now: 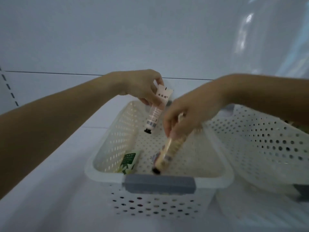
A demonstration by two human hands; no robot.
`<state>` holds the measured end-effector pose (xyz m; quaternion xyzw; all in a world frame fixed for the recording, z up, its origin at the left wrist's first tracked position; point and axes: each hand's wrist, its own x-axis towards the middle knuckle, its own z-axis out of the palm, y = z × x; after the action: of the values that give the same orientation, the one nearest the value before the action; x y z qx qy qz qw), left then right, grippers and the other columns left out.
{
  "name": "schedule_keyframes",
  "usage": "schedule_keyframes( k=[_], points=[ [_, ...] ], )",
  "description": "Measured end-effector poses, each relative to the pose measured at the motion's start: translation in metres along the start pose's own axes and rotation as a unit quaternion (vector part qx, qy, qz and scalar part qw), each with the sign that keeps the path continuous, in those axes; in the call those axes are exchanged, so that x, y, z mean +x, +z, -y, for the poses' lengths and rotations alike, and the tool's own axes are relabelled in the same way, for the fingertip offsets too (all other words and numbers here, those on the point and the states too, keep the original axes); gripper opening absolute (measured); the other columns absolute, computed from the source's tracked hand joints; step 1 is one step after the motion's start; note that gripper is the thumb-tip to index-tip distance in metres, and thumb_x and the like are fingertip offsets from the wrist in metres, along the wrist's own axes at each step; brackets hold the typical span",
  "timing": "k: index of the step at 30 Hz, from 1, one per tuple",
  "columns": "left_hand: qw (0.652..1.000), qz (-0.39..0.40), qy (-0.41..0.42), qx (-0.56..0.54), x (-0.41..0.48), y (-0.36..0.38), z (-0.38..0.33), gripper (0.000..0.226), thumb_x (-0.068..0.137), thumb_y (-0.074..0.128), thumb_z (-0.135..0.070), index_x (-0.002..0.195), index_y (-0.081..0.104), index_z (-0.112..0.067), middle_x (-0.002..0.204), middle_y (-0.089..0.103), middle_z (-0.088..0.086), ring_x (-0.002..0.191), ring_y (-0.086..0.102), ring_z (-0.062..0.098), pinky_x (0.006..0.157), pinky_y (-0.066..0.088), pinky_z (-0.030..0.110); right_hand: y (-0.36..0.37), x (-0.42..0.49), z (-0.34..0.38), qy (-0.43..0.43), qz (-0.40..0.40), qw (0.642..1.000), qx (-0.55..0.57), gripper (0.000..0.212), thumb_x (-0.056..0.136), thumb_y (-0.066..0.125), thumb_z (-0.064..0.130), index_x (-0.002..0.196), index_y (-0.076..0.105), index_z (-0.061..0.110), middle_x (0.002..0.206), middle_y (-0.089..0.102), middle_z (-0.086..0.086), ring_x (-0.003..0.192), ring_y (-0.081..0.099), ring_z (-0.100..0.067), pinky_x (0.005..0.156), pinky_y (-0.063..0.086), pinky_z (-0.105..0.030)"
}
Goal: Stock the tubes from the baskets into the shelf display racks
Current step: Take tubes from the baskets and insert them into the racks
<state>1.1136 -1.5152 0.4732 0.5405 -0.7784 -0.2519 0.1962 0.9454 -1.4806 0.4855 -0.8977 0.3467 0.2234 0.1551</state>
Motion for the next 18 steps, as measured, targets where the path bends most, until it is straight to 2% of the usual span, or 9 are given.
schedule_keyframes(
  k=[3,5,8,11,13,16,18],
  points=[
    [0.997,-0.074,0.028,-0.015,-0.003,0.002,-0.014,0.028,0.077,0.072,-0.016,0.095,0.051,-0.018,0.075,0.067,-0.003,0.062,0.065,0.005,0.058,0.054,0.016,-0.014,-0.024,-0.015,-0.057,-0.140,0.982,0.116,0.011,0.087,0.059,0.027,0.094,0.063,0.021,0.094,0.068,0.001,0.079,0.069,-0.010,0.063,0.054,-0.018],
    [0.989,-0.132,0.052,-0.045,-0.006,0.004,-0.030,0.024,0.079,0.071,-0.017,0.089,0.051,-0.023,0.076,0.068,-0.003,0.067,0.065,0.007,0.060,0.054,0.016,-0.016,-0.050,-0.029,-0.071,-0.240,0.956,0.156,0.013,0.083,0.062,0.027,0.094,0.065,0.020,0.085,0.070,0.006,0.073,0.067,-0.006,0.059,0.051,-0.013],
    [0.978,-0.174,0.064,-0.099,-0.006,0.011,-0.057,0.023,0.082,0.068,-0.018,0.089,0.047,-0.024,0.087,0.070,0.001,0.081,0.068,0.011,0.068,0.057,0.024,-0.011,-0.077,-0.058,-0.090,-0.336,0.915,0.203,0.017,0.080,0.067,0.022,0.096,0.061,0.023,0.079,0.070,0.009,0.069,0.064,0.000,0.060,0.051,-0.012],
    [0.968,-0.228,0.082,-0.061,-0.004,0.025,-0.090,0.018,0.085,0.064,-0.019,0.092,0.048,-0.016,0.086,0.068,-0.003,0.079,0.065,0.008,0.064,0.054,0.021,-0.001,-0.103,-0.086,-0.103,-0.373,0.860,0.334,0.023,0.081,0.066,0.010,0.099,0.056,0.019,0.092,0.070,0.000,0.082,0.069,-0.007,0.068,0.055,-0.017],
    [0.957,-0.269,0.098,-0.044,-0.003,0.037,-0.114,0.018,0.086,0.061,-0.018,0.080,0.044,-0.016,0.080,0.061,-0.002,0.068,0.063,0.006,0.063,0.052,0.022,0.009,-0.120,-0.102,-0.118,-0.388,0.818,0.409,0.024,0.083,0.061,0.000,0.099,0.054,0.017,0.097,0.067,-0.003,0.082,0.069,-0.010,0.069,0.056,-0.019],
    [0.954,-0.252,0.116,-0.110,0.001,0.057,-0.148,0.031,0.086,0.059,-0.010,0.070,0.034,-0.016,0.074,0.055,0.004,0.051,0.061,0.004,0.054,0.054,0.020,0.025,-0.142,-0.125,-0.143,-0.408,0.762,0.482,0.032,0.085,0.051,-0.011,0.101,0.052,0.017,0.101,0.062,-0.007,0.083,0.067,-0.014,0.070,0.056,-0.024],
    [0.951,-0.251,0.114,-0.137,0.006,0.074,-0.170,0.036,0.084,0.063,-0.010,0.068,0.033,-0.017,0.073,0.055,0.005,0.047,0.057,0.005,0.055,0.054,0.020,0.037,-0.156,-0.139,-0.146,-0.418,0.740,0.506,0.037,0.084,0.048,-0.014,0.103,0.052,0.018,0.105,0.061,-0.008,0.091,0.064,-0.017,0.071,0.056,-0.026]
  ],
)
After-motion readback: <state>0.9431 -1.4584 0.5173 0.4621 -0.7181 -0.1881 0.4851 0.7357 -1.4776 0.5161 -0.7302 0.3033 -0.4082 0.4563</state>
